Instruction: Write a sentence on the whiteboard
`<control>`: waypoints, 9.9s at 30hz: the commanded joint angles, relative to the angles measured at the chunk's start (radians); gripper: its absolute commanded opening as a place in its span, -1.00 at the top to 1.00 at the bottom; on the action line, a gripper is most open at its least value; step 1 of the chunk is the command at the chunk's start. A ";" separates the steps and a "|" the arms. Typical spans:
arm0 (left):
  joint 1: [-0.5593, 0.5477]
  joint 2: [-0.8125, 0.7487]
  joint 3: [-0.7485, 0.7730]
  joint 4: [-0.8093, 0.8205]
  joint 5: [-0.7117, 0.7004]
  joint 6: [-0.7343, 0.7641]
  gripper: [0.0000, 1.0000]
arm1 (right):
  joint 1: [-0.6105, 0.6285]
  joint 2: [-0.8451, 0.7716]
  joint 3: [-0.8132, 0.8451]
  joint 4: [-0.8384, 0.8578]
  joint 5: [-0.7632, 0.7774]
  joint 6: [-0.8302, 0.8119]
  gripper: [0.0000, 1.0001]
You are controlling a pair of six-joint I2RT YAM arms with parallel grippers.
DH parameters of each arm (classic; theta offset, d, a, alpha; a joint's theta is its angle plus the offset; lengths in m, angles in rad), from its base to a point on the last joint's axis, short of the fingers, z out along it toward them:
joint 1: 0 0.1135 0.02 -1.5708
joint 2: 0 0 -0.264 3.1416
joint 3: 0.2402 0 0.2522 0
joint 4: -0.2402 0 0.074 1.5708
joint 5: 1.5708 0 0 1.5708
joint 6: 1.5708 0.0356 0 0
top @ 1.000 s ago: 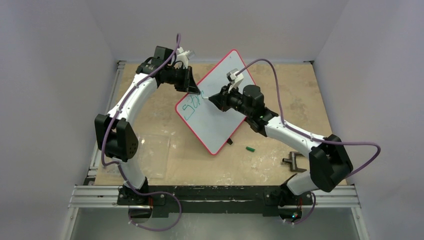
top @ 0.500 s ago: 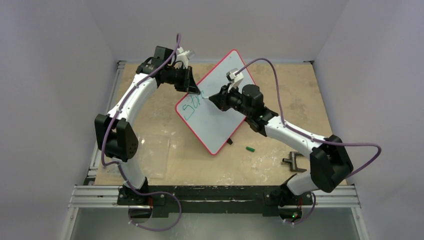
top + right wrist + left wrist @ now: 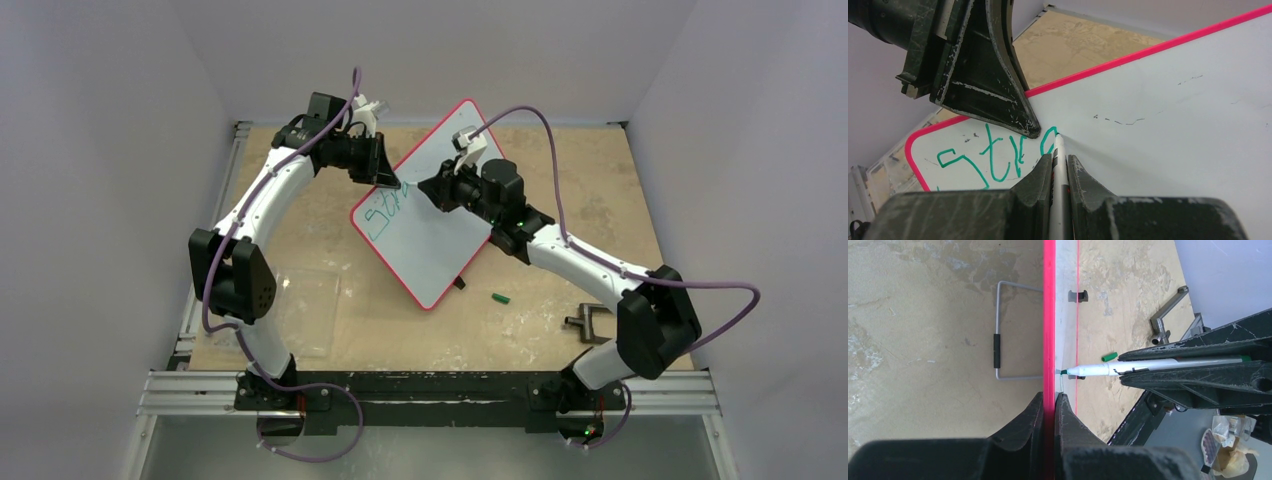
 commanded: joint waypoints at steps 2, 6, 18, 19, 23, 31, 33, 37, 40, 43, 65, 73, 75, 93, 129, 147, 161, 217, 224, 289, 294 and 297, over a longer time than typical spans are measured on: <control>-0.029 -0.035 -0.016 -0.049 -0.032 0.086 1.00 | 0.001 0.019 0.043 -0.020 0.027 -0.007 1.00; -0.029 -0.030 -0.015 -0.050 -0.031 0.085 1.00 | 0.000 -0.007 0.037 -0.021 0.032 -0.008 1.00; -0.029 -0.034 -0.017 -0.051 -0.032 0.085 1.00 | -0.009 -0.032 0.060 -0.015 0.052 0.006 1.00; -0.029 -0.034 -0.018 -0.051 -0.032 0.085 1.00 | -0.010 -0.029 0.062 -0.014 0.056 0.006 1.00; -0.029 -0.033 -0.017 -0.051 -0.031 0.084 1.00 | -0.017 -0.019 0.072 -0.014 0.057 0.010 1.00; -0.029 -0.037 -0.017 -0.051 -0.029 0.084 1.00 | -0.022 0.008 0.091 -0.009 0.049 0.014 1.00; -0.028 -0.037 -0.017 -0.051 -0.029 0.085 1.00 | -0.022 0.016 0.094 -0.011 0.044 0.015 1.00; -0.029 -0.038 -0.017 -0.050 -0.029 0.085 1.00 | -0.022 0.019 0.080 -0.009 0.035 0.017 1.00; -0.029 -0.037 -0.016 -0.050 -0.029 0.085 1.00 | -0.022 0.016 0.061 -0.008 0.033 0.019 1.00; -0.029 -0.038 -0.017 -0.050 -0.030 0.085 1.00 | -0.022 0.009 0.033 -0.008 0.031 0.019 1.00; -0.029 -0.038 -0.017 -0.049 -0.022 0.082 1.00 | -0.023 -0.002 0.005 0.002 0.030 0.043 1.00; -0.029 -0.038 -0.016 -0.049 -0.019 0.082 1.00 | -0.022 0.042 0.072 -0.014 0.047 0.045 1.00; -0.029 -0.040 -0.016 -0.049 -0.020 0.083 1.00 | -0.024 0.050 0.080 -0.018 0.056 0.045 1.00; -0.029 -0.044 -0.016 -0.053 -0.025 0.086 1.00 | -0.053 0.029 0.045 -0.048 0.106 0.062 1.00; -0.029 -0.051 -0.015 -0.054 -0.034 0.085 1.00 | -0.082 -0.066 0.051 -0.061 0.100 0.065 1.00; -0.029 -0.066 -0.030 -0.043 -0.034 0.080 1.00 | -0.134 -0.114 0.045 -0.075 0.079 0.043 1.00; -0.029 -0.066 -0.029 -0.047 -0.032 0.080 1.00 | -0.149 -0.067 0.007 0.067 -0.043 0.013 1.00; -0.029 -0.075 -0.036 -0.037 -0.037 0.075 1.00 | -0.160 0.055 0.071 0.049 -0.177 0.005 1.00; -0.029 -0.078 -0.037 -0.037 -0.037 0.075 1.00 | -0.160 0.038 0.030 0.044 -0.194 0.012 1.00; -0.029 -0.104 -0.051 -0.017 -0.034 0.066 1.00 | -0.102 0.003 -0.025 -0.005 -0.101 0.023 1.00; -0.029 -0.107 -0.050 -0.017 -0.034 0.066 1.00 | -0.082 0.001 -0.030 0.004 -0.104 0.037 1.00; -0.029 -0.107 -0.051 -0.017 -0.034 0.066 1.00 | -0.081 0.003 -0.010 0.004 -0.096 0.040 1.00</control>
